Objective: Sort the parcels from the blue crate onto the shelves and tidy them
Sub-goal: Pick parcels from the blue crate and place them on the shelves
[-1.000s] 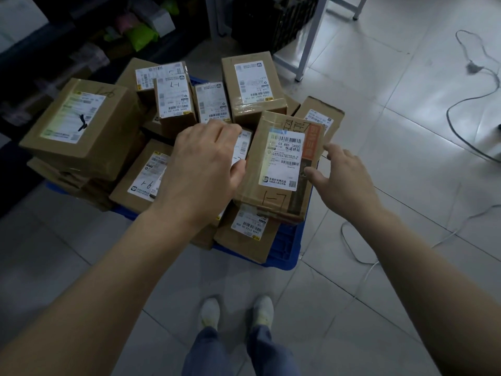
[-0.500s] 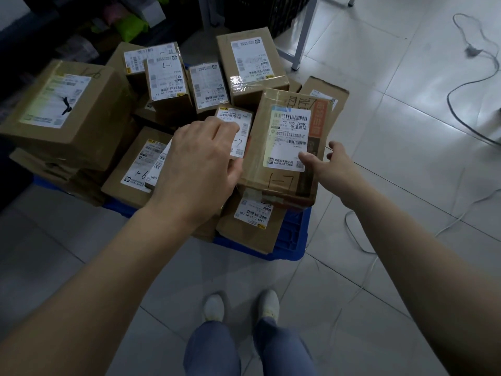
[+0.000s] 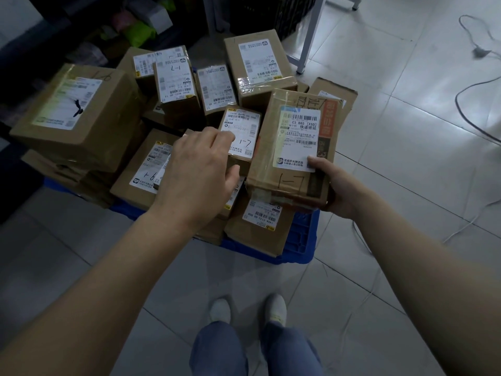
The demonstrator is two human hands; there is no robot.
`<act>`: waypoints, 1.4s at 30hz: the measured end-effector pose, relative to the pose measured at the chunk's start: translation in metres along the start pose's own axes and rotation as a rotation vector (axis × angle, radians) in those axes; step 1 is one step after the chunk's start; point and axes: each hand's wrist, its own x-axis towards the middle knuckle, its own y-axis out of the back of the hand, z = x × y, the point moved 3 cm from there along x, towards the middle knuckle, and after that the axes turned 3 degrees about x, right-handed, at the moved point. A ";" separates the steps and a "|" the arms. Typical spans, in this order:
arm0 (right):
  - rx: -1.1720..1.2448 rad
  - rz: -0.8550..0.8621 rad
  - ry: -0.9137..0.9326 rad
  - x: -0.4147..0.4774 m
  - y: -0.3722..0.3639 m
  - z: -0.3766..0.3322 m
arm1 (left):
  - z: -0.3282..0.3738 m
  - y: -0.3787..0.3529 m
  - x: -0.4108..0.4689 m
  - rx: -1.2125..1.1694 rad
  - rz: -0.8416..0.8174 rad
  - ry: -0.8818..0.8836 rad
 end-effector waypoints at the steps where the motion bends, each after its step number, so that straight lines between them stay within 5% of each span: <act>1: 0.023 -0.032 -0.002 0.000 0.000 0.001 | -0.002 -0.001 -0.001 -0.004 -0.004 0.009; 16: 0.169 -0.077 0.226 -0.011 0.000 -0.013 | -0.009 -0.009 0.003 -0.069 -0.071 0.095; 30: -0.028 -0.034 0.367 -0.018 0.021 -0.053 | -0.051 -0.063 0.058 -0.600 -0.318 0.622; 42: -0.001 -0.007 0.341 -0.005 0.036 -0.044 | -0.058 -0.100 0.063 -0.842 -0.510 0.839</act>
